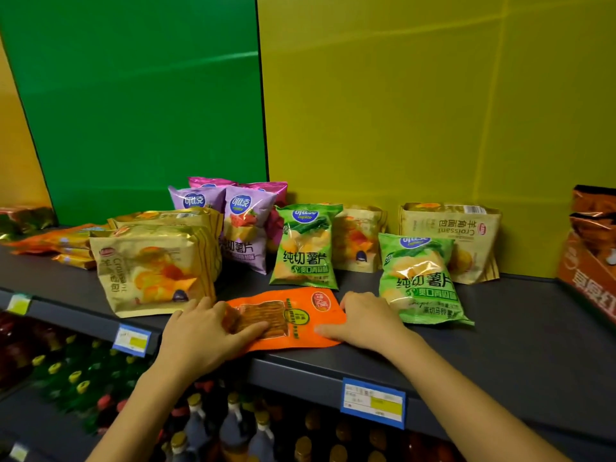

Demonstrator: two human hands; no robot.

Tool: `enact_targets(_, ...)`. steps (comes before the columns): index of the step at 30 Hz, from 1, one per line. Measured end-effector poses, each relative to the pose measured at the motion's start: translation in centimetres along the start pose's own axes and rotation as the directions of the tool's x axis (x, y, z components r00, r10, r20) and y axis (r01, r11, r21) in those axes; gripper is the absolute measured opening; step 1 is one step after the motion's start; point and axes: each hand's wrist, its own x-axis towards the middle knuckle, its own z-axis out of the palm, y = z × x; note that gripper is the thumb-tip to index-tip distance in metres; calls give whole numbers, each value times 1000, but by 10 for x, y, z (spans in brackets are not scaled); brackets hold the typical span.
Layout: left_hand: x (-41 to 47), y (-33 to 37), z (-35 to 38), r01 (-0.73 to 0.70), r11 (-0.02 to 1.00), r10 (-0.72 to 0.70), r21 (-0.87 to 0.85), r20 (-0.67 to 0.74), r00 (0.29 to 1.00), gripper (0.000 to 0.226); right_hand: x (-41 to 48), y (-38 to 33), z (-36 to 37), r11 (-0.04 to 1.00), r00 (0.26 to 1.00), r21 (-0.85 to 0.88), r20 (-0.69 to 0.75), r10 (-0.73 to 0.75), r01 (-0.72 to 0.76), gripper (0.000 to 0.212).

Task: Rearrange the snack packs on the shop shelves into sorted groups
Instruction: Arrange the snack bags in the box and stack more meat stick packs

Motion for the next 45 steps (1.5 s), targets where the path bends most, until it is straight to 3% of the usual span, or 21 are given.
enact_targets(4, 17, -6, -6, 10, 1000, -11, -24, -18, 1000, 68, 6, 5, 3, 967, 998, 251, -36, 59, -48, 56)
enact_targets(8, 43, -10, 8, -71, 980, 88, -188, 80, 993, 50, 6, 14, 2, 957, 982, 290, -173, 80, -27, 43)
enact_targets(11, 55, -6, 22, -126, 964, 160, -235, 132, 978, 51, 2, 16, 0, 994, 937, 106, -345, 44, -8, 24)
enact_targets(14, 55, -1, 26, -169, 943, 207, -285, 108, 972, 55, -7, 20, -9, 999, 855, -37, -518, 12, -36, 27)
enact_targets(17, 53, 2, 29, -198, 930, 242, -310, 110, 964, 80, -14, 32, -27, 999, 763, 27, -646, -9, 35, 29)
enact_targets(19, 53, 5, 30, -208, 926, 248, -314, 92, 964, 74, -20, 45, -44, 977, 723, 183, -689, 52, 104, 23)
enact_targets(22, 55, 8, 26, -175, 900, 247, -399, 134, 960, 45, -36, 62, -70, 853, 713, 466, -679, 174, 236, 7)
enact_targets(26, 55, 6, 8, -211, 862, 311, -461, 153, 938, 22, -50, 76, -89, 563, 685, 704, -662, 303, 432, 12)
enact_targets(28, 51, 3, -1, -201, 797, 346, -570, 158, 925, 20, -52, 78, -94, 445, 681, 757, -640, 355, 479, 11)
enact_targets(30, 39, 1, -15, -146, 668, 357, -730, 142, 923, 16, -51, 76, -97, 359, 684, 779, -625, 377, 514, 12)
enact_targets(33, 14, -4, -43, -125, 539, 244, -833, 12, 970, 7, -46, 68, -102, 257, 706, 796, -605, 368, 548, 9)
enact_targets(37, -16, -27, -77, -75, 440, -88, -895, -126, 988, 9, -33, 48, -112, 196, 746, 799, -601, 286, 569, 10)
enact_targets(41, -57, -65, -94, -100, 487, -321, -868, -285, 903, 7, -24, 2, -120, 86, 757, 771, -636, 151, 631, 16)
enact_targets(45, -101, -110, -102, -50, 488, -483, -871, -317, 816, 17, -17, -53, -110, -55, 815, 813, -579, 36, 580, 23)
